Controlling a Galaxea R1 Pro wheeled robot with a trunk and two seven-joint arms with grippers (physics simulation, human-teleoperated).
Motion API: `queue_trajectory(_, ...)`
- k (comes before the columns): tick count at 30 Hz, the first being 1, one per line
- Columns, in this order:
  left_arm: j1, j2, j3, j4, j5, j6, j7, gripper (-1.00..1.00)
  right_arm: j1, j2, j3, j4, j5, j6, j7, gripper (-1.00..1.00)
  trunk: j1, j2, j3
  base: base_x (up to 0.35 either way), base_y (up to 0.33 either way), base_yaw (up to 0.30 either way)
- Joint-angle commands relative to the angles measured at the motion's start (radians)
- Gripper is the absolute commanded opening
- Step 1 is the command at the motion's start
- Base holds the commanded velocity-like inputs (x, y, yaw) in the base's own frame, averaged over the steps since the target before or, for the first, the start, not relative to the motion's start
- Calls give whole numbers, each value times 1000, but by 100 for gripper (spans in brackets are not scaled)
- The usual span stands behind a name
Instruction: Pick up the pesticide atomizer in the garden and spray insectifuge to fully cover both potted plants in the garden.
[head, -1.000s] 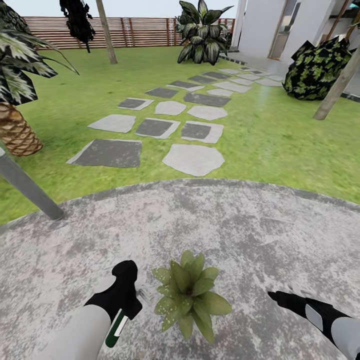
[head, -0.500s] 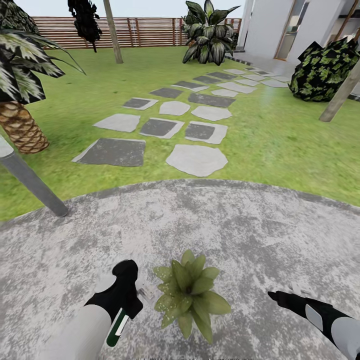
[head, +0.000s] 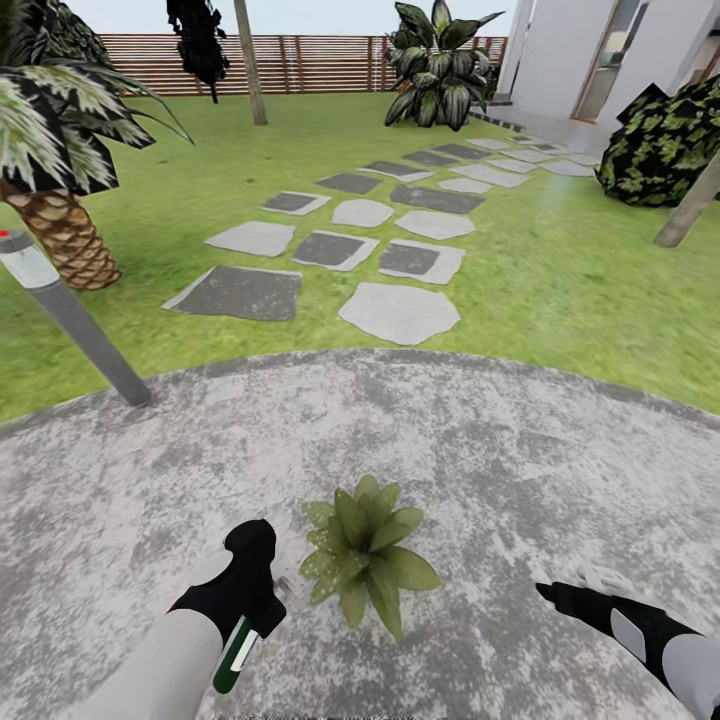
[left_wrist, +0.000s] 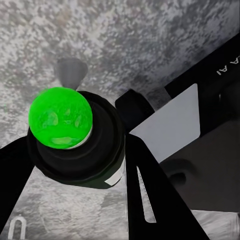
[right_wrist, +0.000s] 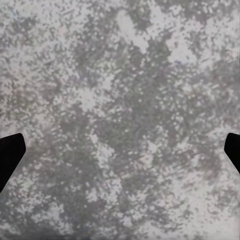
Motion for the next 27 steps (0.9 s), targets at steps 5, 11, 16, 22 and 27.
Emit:
queue_trajectory(5, -1, 0, -1, -1, -9, 5, -10, -100, 0, -1, 7, -1, -11, 5, 3, 100, 0, 0, -1, -21, -13, 247)
queue_trajectory(11, -1, -3, 0, -1, -9, 5, -10, -100, 0, -1, 7, -2, -11, 5, 3, 100, 0, 0, -1, 90, -111, 224)
queue_trajectory(16, -1, -13, -2, -1, -9, 5, -11, -100, 0, -1, 8, -2, -10, 5, 10, 100, 0, 0, -1, 195, -263, 25)
queue_trajectory(22, -1, -18, -2, -1, -9, 7, -12, -100, 0, -1, 10, -2, -10, 5, 8, 100, 0, 0, -1, 44, -311, 32)
queue_trajectory(27, -1, -17, -1, -1, -9, 7, -12, -100, 0, -1, 9, -2, -10, 5, 10, 100, 0, 0, -3, 1, -322, 207)
